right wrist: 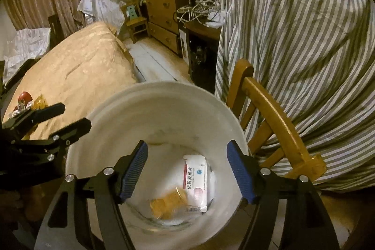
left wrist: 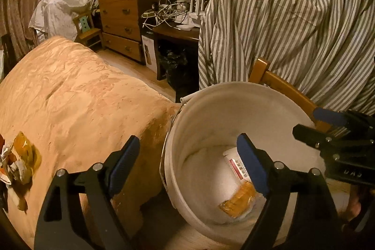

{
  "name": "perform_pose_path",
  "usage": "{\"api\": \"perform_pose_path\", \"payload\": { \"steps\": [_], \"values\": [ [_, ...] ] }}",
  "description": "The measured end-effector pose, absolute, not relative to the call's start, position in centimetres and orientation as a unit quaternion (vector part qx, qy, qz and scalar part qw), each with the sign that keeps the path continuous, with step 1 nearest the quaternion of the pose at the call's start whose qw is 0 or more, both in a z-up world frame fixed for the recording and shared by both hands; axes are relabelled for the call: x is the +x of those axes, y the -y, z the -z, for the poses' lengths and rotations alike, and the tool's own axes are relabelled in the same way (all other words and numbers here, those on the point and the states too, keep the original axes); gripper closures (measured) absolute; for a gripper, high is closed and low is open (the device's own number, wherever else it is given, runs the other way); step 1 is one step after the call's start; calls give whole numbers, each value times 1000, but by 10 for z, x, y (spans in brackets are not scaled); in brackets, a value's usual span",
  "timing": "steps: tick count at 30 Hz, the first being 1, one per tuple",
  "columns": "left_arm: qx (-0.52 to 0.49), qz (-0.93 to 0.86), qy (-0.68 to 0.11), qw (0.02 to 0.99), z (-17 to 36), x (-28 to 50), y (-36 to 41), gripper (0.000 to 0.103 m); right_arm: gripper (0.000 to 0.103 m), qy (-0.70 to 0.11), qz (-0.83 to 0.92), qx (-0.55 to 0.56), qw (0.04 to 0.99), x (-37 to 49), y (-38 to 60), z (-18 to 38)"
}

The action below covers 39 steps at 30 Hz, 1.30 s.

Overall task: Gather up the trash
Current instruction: 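Open both tools over the white bucket to drop the boxes, then grasp the plaid cloth with the left tool while the right tool grasps the sponge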

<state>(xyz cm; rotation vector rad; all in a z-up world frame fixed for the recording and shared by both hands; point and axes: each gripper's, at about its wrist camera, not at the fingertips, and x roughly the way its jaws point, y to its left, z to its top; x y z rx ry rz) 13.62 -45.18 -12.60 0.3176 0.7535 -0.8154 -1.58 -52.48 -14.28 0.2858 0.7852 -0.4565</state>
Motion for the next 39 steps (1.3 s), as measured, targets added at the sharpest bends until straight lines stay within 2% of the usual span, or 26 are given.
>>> {"api": "perform_pose_path", "payload": {
  "steps": [5,7,13,22,25,28,34,35,36,37,38,39],
  "values": [
    [138,387,-349,842,116,133,428,21,30,-331,215,118,911,-26,499,117],
    [132,383,-344,847,112,133,409,21,27,-304,201,108,925,-30,478,106],
    [108,319,-340,878,113,158,310,20,24,-260,129,82,953,-21,404,90],
    [14,71,-389,918,146,240,87,19,21,-300,5,76,951,48,298,118],
    [-13,16,-408,913,162,258,35,19,21,-319,-26,70,945,71,267,132],
    [-22,14,-427,904,176,280,13,19,21,-338,-50,71,937,92,237,146],
    [7,18,-421,907,188,316,16,20,21,-364,-68,74,926,119,211,170],
    [11,19,-421,907,188,322,19,23,21,-366,-68,74,925,120,211,172],
    [14,21,-420,907,189,322,19,37,21,-369,-69,73,924,122,211,174],
    [15,29,-424,905,189,324,21,46,21,-372,-69,71,923,124,210,176],
    [12,36,-429,902,193,322,15,66,21,-375,-68,70,922,125,211,178],
    [7,48,-436,898,193,321,16,78,21,-378,-69,71,921,126,212,181]
  ]
}}
